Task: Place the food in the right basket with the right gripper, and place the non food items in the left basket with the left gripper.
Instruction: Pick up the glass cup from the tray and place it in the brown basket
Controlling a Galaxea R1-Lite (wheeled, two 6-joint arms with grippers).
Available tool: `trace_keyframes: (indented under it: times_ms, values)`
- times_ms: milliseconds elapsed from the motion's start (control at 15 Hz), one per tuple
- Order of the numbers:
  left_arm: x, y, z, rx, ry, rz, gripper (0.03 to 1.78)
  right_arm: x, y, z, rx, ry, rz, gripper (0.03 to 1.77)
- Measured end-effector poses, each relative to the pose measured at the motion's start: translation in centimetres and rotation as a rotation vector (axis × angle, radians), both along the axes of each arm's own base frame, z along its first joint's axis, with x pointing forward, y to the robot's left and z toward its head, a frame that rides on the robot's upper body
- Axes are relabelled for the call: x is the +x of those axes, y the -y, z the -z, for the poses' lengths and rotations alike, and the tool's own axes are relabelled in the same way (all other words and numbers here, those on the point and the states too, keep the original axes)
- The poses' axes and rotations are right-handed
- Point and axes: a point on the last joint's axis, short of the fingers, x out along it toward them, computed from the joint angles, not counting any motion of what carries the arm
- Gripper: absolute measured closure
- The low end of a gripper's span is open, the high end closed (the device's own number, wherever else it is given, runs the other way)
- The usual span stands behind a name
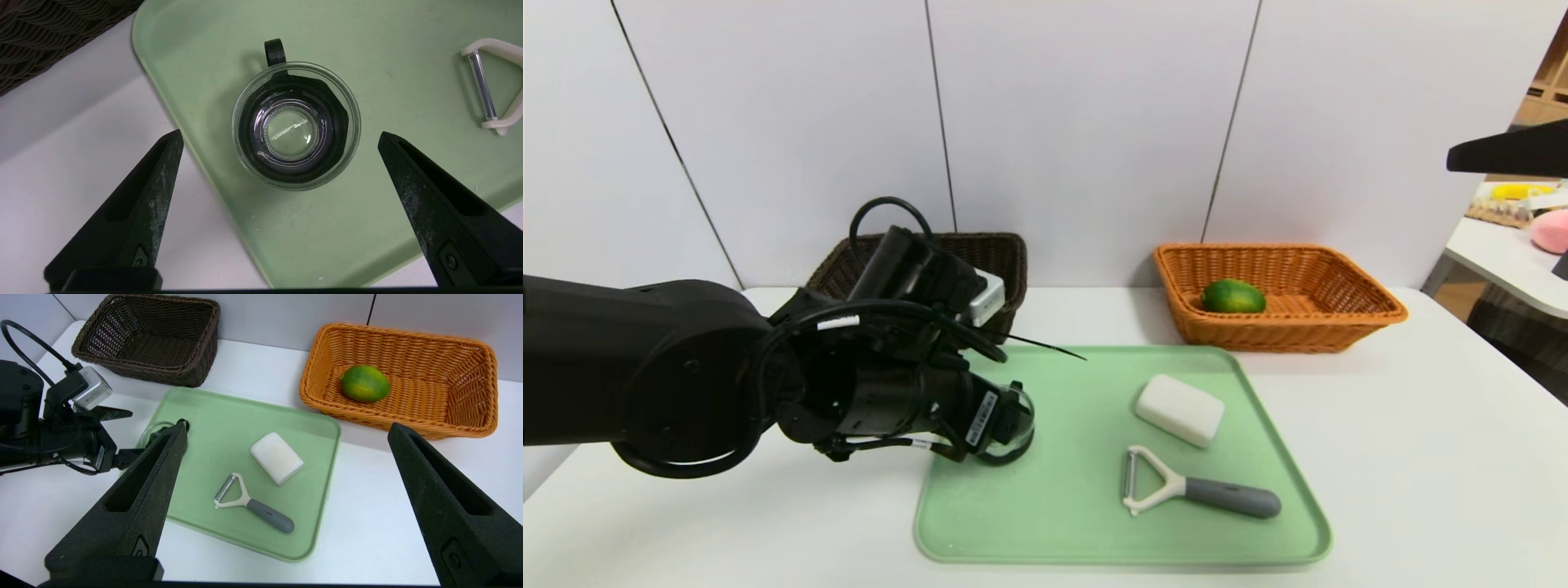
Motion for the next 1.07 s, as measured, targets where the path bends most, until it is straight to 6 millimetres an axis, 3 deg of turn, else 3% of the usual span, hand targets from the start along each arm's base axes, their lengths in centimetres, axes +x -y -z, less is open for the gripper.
trace_keyframes:
  times_ms: [600, 1067]
  values:
    - [1.0, -1.2, 0.4, 0.023, -0.026, -0.059, 0.12, -0.4, 0.3, 0.0, 0.004, 0.005, 0.000, 0.11]
    - [1.0, -0.9, 0.9, 0.032, -0.042, -0.053, 0.12, -0.7, 0.5, 0.3, 0.001, -0.001, 0.003, 0.11]
